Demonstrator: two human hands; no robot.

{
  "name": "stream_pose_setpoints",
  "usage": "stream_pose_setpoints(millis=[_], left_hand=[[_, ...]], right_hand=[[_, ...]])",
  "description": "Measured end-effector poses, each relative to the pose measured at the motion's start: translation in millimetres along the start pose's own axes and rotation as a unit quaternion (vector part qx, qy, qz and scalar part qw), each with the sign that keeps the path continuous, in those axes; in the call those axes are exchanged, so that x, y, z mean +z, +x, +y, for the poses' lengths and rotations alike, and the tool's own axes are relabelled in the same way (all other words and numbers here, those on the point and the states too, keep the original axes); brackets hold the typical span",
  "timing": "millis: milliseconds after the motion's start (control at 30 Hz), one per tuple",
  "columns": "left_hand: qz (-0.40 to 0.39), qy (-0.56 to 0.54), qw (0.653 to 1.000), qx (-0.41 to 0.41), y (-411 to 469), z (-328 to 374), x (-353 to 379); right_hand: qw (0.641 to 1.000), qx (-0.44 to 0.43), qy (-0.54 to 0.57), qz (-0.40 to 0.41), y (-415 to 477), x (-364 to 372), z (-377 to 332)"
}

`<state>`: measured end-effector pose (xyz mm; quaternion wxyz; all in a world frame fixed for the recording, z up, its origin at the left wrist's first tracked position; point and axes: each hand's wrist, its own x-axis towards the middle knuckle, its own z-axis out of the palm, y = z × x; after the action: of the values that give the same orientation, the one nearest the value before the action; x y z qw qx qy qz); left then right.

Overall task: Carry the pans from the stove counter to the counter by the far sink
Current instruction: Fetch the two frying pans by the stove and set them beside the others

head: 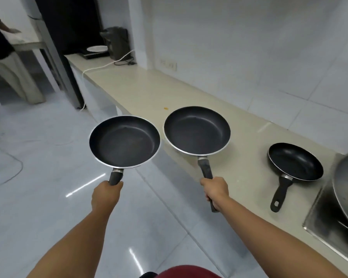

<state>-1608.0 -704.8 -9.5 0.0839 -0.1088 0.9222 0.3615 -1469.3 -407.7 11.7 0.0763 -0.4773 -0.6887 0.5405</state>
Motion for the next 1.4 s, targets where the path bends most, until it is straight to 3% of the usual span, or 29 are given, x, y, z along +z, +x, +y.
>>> stream_pose_setpoints(millis=[267, 600, 1000, 1400], left_hand=[[-0.056, 0.004, 0.994, 0.098, 106, 87, 38], [-0.203, 0.076, 0.945, 0.246, 224, 187, 92], [-0.29, 0.133, 0.907, 0.276, 263, 244, 153], [-0.298, 0.129, 0.909, 0.262, 265, 261, 180]], right_hand=[[0.994, 0.047, 0.024, 0.091, 39, 11, -27], [0.958, 0.128, 0.104, 0.234, 68, 52, -59], [0.909, 0.199, 0.168, 0.324, 90, 66, -67], [0.908, 0.224, 0.16, 0.317, 109, 77, -70]])
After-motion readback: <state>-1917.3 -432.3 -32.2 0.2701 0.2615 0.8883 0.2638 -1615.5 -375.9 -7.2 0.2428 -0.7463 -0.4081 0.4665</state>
